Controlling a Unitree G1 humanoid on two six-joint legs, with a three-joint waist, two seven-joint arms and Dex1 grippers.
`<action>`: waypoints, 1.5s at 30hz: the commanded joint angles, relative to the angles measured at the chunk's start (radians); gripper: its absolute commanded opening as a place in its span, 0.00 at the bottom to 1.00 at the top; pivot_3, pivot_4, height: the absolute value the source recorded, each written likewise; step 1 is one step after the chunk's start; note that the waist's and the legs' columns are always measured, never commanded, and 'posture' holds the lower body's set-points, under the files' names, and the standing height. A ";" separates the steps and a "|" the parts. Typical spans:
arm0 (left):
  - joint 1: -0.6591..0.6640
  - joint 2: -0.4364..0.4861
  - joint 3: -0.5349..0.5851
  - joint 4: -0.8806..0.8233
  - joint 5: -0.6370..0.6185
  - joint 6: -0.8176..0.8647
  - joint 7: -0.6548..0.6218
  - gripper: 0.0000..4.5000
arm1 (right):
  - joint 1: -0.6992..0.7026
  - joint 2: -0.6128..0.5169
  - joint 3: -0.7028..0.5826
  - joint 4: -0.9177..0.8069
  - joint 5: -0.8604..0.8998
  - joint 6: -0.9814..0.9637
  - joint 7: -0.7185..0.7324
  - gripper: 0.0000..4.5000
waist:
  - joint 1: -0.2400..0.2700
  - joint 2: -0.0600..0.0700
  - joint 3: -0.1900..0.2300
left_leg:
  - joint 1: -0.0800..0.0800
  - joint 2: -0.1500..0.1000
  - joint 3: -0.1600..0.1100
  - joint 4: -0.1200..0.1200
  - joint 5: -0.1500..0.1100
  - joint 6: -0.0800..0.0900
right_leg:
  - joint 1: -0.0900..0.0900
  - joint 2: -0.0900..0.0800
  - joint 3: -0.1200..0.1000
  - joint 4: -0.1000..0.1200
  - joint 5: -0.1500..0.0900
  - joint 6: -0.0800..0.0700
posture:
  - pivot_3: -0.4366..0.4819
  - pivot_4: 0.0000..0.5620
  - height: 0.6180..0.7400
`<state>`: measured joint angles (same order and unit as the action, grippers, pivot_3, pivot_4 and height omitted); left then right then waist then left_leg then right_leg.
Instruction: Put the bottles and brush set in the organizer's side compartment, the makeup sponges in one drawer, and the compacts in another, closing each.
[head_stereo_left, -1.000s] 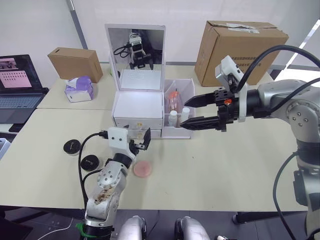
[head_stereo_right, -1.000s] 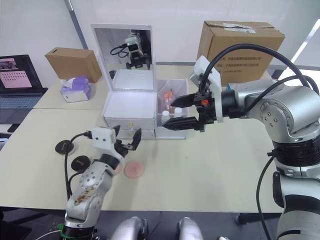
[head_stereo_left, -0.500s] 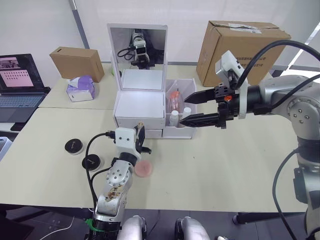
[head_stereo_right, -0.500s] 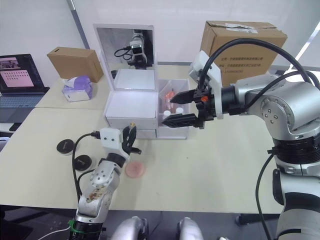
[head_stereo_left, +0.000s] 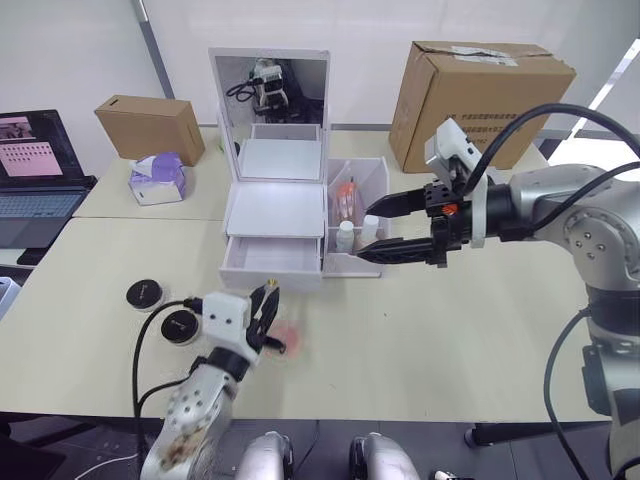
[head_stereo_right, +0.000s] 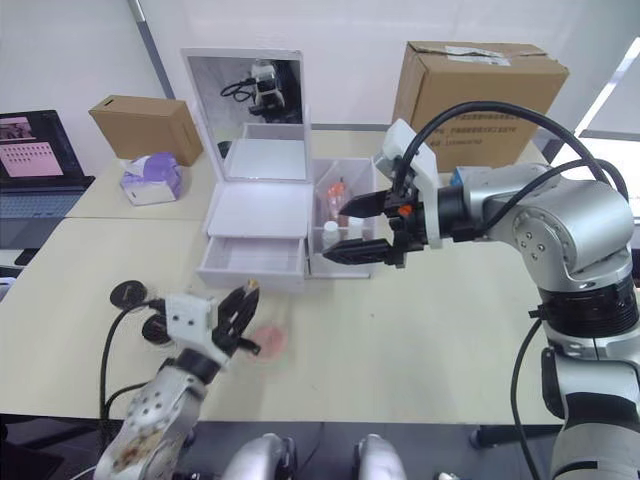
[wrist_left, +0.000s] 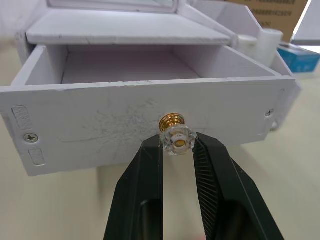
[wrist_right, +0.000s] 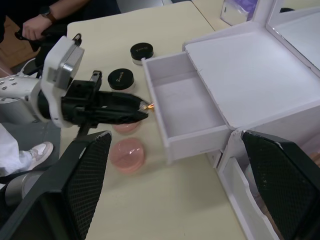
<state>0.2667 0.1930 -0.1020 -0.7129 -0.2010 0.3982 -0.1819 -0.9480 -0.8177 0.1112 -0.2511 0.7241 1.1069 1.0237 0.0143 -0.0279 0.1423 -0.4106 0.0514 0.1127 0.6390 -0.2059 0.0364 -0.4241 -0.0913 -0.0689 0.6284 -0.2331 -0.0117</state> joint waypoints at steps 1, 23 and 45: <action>0.019 0.008 0.003 -0.103 -0.038 0.044 -0.008 0.12 | 0.000 -0.001 -0.015 -0.020 -0.005 -0.031 0.009 1.00 | 0.003 0.000 0.000 | -0.001 0.000 0.000 0.000 0.000 0.000 | 0.000 0.000 0.000 0.000 -0.001 0.001 | 0.48 0.27 0.92; 0.155 0.124 0.296 -0.218 -0.333 0.015 -0.167 0.99 | 0.108 -0.038 -0.066 -0.041 -0.036 -0.179 0.074 1.00 | -0.001 0.000 0.000 | -0.001 0.000 -0.001 0.000 -0.001 0.001 | 0.000 0.000 0.000 -0.001 -0.003 0.000 | 0.48 0.27 0.92; -0.488 0.908 0.619 1.358 -0.244 -0.349 -1.004 0.99 | 0.790 -0.190 -0.521 0.109 -0.195 -0.628 0.125 1.00 | 0.006 0.005 0.002 | 0.000 0.000 0.000 -0.003 -0.006 -0.009 | -0.003 -0.009 -0.017 -0.004 -0.006 -0.003 | 0.48 0.27 0.92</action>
<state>-0.1919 1.0650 0.5182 0.5994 -0.4653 0.0856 -1.1648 -0.1616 -0.9974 -0.3695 -0.1530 0.5397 0.5163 1.1522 0.0207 -0.0232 0.1439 -0.4110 0.0514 0.1132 0.6345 -0.2123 0.0271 -0.4259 -0.1003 -0.0856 0.6249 -0.2383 -0.0132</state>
